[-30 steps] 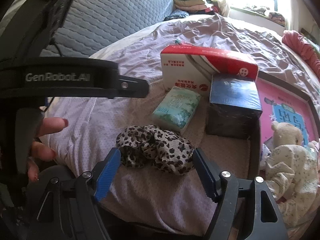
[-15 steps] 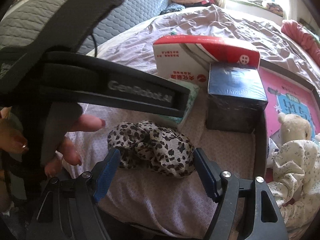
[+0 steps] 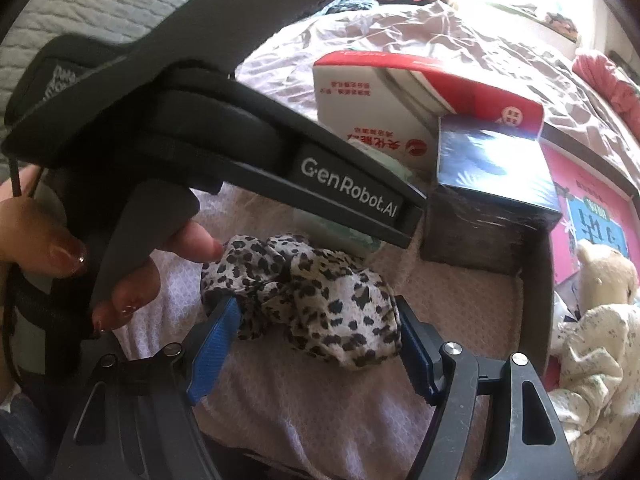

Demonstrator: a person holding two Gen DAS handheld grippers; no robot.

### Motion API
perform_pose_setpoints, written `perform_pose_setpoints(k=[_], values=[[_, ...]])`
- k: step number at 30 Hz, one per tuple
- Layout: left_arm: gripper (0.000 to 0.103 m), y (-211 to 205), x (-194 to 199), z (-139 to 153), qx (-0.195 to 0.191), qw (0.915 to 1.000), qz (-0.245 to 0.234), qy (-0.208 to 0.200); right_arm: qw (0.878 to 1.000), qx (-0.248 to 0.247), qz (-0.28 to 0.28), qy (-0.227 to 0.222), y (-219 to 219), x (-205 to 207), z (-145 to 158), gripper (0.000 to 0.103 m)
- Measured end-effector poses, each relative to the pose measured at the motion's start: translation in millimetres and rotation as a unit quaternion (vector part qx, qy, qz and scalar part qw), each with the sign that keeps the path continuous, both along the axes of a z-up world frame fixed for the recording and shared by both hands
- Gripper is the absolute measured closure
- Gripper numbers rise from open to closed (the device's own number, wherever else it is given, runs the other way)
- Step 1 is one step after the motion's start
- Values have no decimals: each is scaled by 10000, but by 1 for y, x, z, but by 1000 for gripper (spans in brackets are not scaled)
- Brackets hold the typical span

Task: Organize soft objects
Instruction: 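Grasp the white green-printed packet with the left tool while the right tool grasps the leopard-print cloth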

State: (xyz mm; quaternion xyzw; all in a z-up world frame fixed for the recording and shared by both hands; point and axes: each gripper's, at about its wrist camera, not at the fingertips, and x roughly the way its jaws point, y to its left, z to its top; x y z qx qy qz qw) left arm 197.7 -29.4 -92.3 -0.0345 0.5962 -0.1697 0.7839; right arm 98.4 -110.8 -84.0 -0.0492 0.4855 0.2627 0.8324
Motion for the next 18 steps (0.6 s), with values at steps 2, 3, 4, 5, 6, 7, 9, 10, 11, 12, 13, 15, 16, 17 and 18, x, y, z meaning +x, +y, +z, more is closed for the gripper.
perform_pose_setpoints(k=[2,3,4,5,6,7,9,10,11,12,13,15,16,17,18], values=[[42,2,1,-1,-66,10000,3,31,10000,-38,25,13,3,2,-2,26],[50,4,1,-1,-123,9999,-2,42,10000,-55,28,8,5,2,-3,26],[55,6,1,-1,-176,9998,-5,50,10000,-74,26,-7,6,4,-2,26],[62,7,1,-1,-274,9996,-18,54,10000,-83,24,-25,7,5,-2,26],[63,9,0,-1,-319,9995,-34,36,9999,-81,32,-52,8,5,-1,26],[64,9,-1,-1,-320,9995,-53,4,9999,-81,42,-75,9,5,0,26],[68,12,-1,0,-409,9992,-1,-23,9998,-85,68,-152,12,5,1,26],[69,16,-1,1,-489,9988,57,-39,9998,-76,91,-164,14,6,1,26],[71,17,-1,2,-521,9986,86,-60,9998,-65,111,-176,16,5,0,27],[72,22,-2,4,-539,9984,141,-115,9997,-40,146,-165,19,6,-1,31],[72,26,-3,6,-520,9984,183,-155,9997,-7,163,-166,20,7,-1,38],[73,32,-5,10,-485,9983,247,-227,9997,117,178,-148,21,10,0,46],[73,37,-7,11,-489,9980,302,-254,9996,185,177,-102,21,12,-1,48],[73,42,-8,11,-509,9977,368,-252,9996,225,173,-50,21,14,-2,49],[73,45,-10,11,-523,9975,408,-246,9995,262,154,-11,21,16,-3,52]])
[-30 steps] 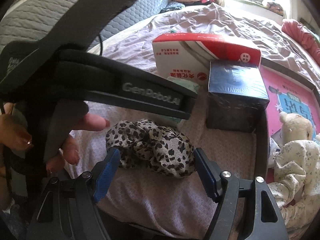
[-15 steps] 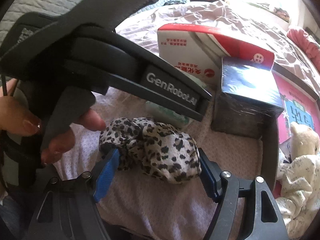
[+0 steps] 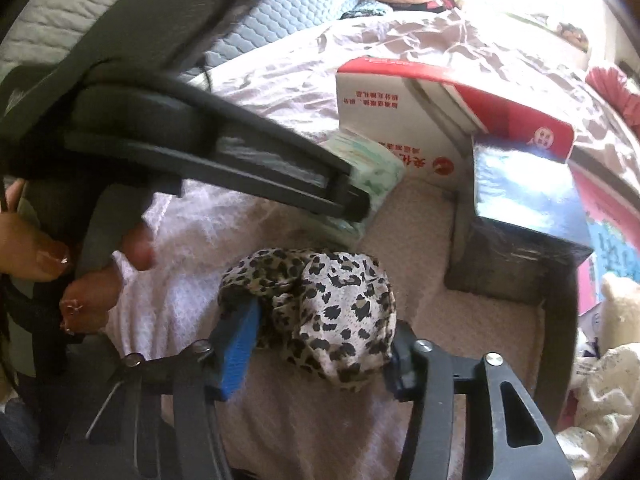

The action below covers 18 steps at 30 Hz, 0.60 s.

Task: Organize soft objects
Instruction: 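Grasp the white green-printed packet with the left tool while the right tool grasps the leopard-print cloth, then carry the packet with the left tool while the right tool carries the leopard cloth over the tray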

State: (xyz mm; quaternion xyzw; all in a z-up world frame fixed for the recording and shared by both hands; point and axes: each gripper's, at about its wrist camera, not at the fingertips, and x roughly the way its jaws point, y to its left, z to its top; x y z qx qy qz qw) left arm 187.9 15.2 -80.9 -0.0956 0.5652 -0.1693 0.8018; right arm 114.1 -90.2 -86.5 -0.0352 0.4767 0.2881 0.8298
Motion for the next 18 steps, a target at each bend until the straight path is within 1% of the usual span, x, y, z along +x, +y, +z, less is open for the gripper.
perform_pose_setpoints(k=[1,2,4,5,7,11,12,15,18], values=[[73,3,-2,1,-7,10000,61,-21,10000,45,-4,33,-2,2,-1,57],[73,8,-6,2,-22,9999,133,-55,9999,93,-17,34,-2,2,0,59],[73,17,-14,7,-81,9996,227,-133,9999,146,-39,14,-4,3,2,68],[72,22,-18,10,-134,9992,309,-196,9998,164,-54,-28,-5,2,4,69],[73,27,-25,18,-128,9987,381,-320,9997,215,-72,-93,-9,0,8,76],[72,35,-35,36,31,9965,617,-571,9988,360,-202,-269,-19,-2,19,79],[72,35,-37,41,51,9959,644,-631,9986,374,-226,-313,-24,-8,22,79],[72,30,-43,54,16,9948,655,-780,9976,433,-316,-430,-34,-14,33,79],[72,20,-49,67,-23,9935,652,-937,9957,549,-422,-617,-49,-24,52,79]])
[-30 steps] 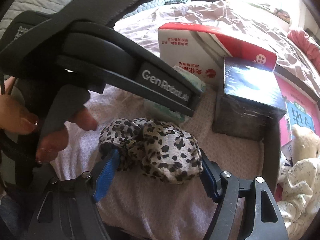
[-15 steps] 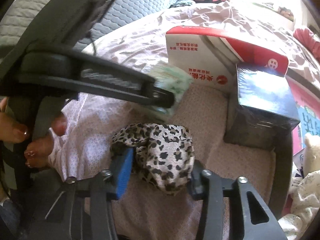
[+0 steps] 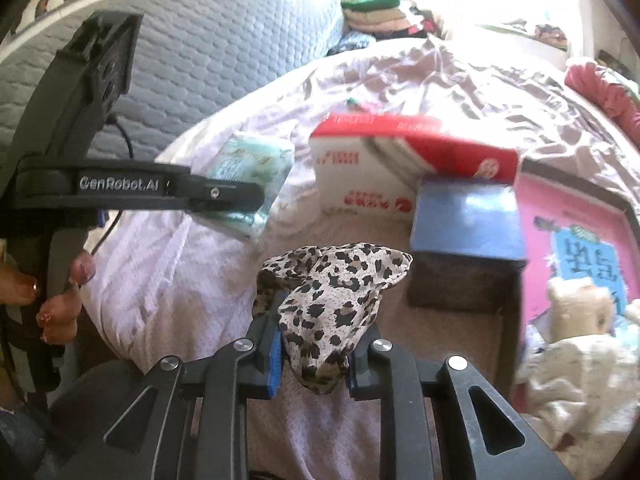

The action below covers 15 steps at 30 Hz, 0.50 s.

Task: Organize soft objects
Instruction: 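Carry the packet with the left tool while the right tool carries the leopard cloth over the tray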

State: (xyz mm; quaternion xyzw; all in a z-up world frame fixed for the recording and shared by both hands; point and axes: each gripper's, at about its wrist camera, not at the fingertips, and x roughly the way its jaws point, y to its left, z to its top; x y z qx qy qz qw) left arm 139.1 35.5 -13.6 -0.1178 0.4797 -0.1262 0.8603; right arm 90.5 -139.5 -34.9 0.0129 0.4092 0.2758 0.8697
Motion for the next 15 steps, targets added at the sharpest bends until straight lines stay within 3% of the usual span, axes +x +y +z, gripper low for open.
perform_pose_setpoints(k=[7,15], values=[[72,-19,-24,26,-85,9996,-71,-252,9991,131,-171,-357,-24,-22,32,79],[72,-42,-44,51,72,9984,-220,-510,9972,211,-359,-621,-45,-30,57,79]])
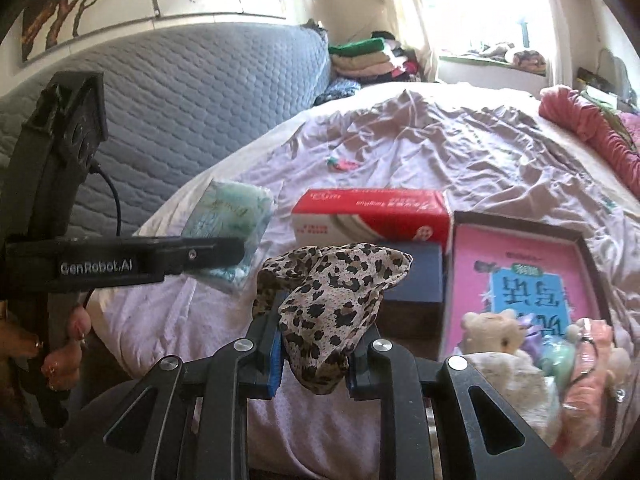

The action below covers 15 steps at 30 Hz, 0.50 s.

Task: Organize soft objects
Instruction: 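Carry the packet with the left tool while the right tool carries the leopard cloth over the tray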

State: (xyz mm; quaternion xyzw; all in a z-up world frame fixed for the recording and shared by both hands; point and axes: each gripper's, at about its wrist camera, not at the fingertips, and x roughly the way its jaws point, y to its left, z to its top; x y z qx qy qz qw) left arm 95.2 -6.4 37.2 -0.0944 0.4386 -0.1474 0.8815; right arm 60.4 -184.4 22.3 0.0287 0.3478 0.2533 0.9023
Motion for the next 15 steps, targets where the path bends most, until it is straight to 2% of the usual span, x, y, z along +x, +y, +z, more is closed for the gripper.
perform_pose_setpoints(k=[15], values=[[72,-50,-28,31,191,9986,-373,-338,9976,271,-524,-353,-54,-14,39,79]])
